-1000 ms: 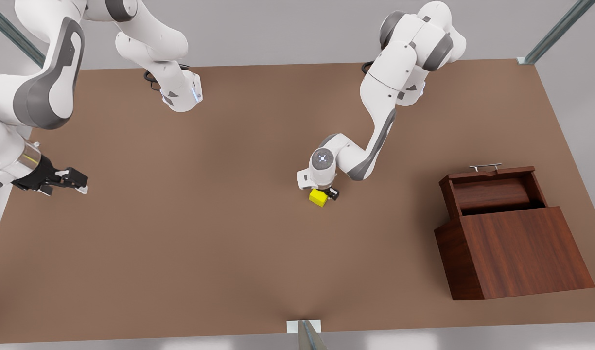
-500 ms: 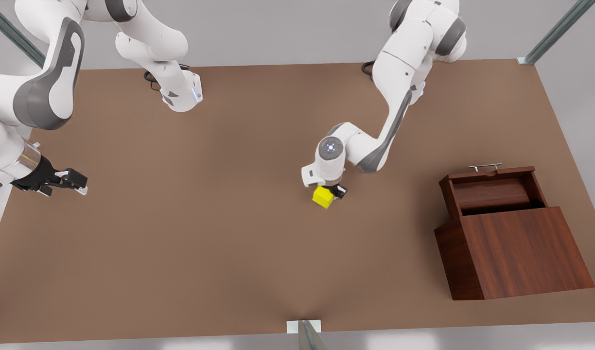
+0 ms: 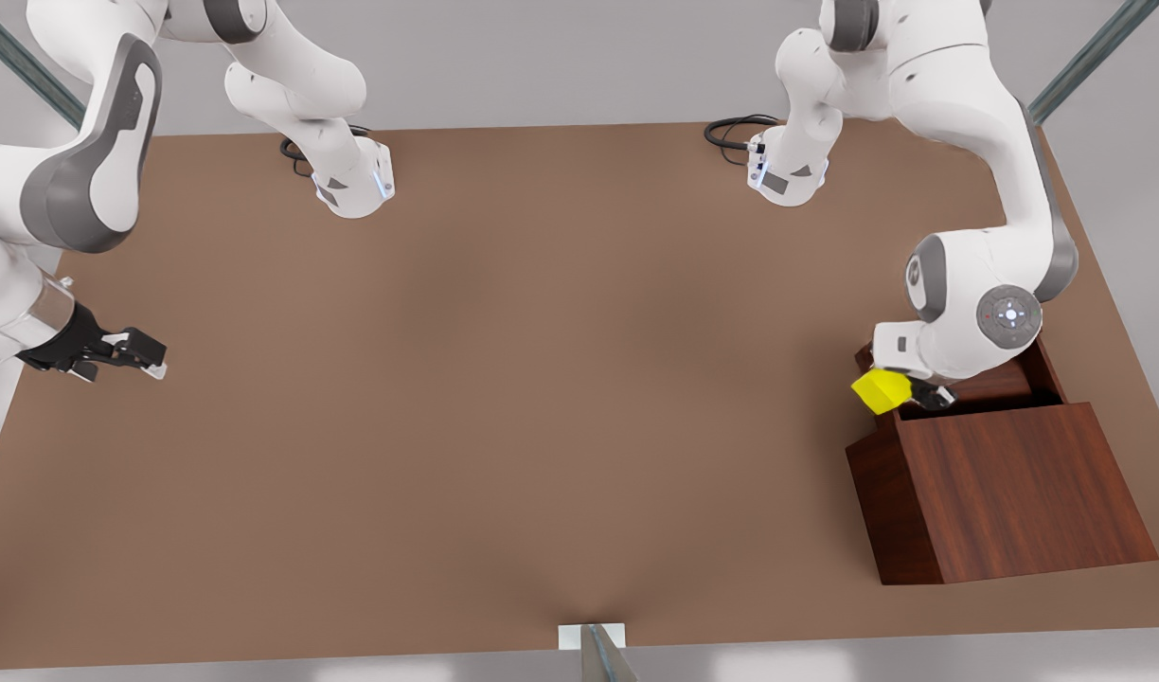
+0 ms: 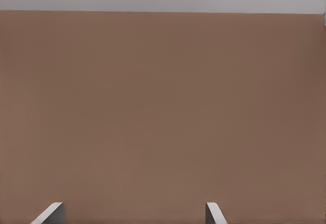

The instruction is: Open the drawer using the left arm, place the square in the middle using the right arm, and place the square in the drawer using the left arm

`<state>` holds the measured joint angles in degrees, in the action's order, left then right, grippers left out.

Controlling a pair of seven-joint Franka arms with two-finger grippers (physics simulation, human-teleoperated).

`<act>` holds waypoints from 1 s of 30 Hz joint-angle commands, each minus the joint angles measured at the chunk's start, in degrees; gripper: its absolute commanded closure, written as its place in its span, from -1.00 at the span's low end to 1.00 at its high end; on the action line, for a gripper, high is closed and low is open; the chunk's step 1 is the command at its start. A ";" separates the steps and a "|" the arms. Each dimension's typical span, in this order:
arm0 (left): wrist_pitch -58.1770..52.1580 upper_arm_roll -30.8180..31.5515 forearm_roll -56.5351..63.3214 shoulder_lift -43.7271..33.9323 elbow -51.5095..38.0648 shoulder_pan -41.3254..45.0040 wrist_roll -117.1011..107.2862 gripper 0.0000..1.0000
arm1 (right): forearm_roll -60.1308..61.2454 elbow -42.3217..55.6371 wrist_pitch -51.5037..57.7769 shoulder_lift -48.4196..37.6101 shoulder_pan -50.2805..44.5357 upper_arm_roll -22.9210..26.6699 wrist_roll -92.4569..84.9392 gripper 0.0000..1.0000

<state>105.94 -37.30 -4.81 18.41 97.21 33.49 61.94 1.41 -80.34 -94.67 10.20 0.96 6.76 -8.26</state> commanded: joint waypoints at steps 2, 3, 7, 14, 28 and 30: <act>-0.03 -0.14 -1.43 0.14 0.00 -2.64 3.80 -0.45 | 0.00 -0.08 -0.26 0.00 -0.08 -0.08 0.00 -1.00; -0.03 -0.14 -1.43 0.14 0.00 -4.57 6.35 -0.45 | 0.00 0.00 -0.17 0.00 0.01 -0.08 0.00 -1.00; 0.05 -2.69 -1.43 2.42 0.09 -7.38 13.83 -0.45 | 0.09 0.01 -0.26 0.00 0.01 0.00 0.00 -1.00; 0.32 -2.69 -1.43 5.76 0.17 -8.88 15.06 -1.00 | 1.49 -0.08 -0.34 0.08 0.01 -0.08 0.00 -1.00; -0.21 27.19 2.69 0.93 -15.21 -19.94 -65.36 -1.00 | 0.97 0.01 -0.08 0.26 0.10 -0.08 -0.09 -1.00; -0.74 32.56 3.84 -2.05 -15.03 -23.73 -67.38 -1.00 | 1.05 0.01 0.01 0.26 0.10 0.09 0.00 -1.00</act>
<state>105.13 -4.04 -3.07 15.19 82.56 9.49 -5.45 2.45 -80.33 -94.66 10.46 1.06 6.93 -8.27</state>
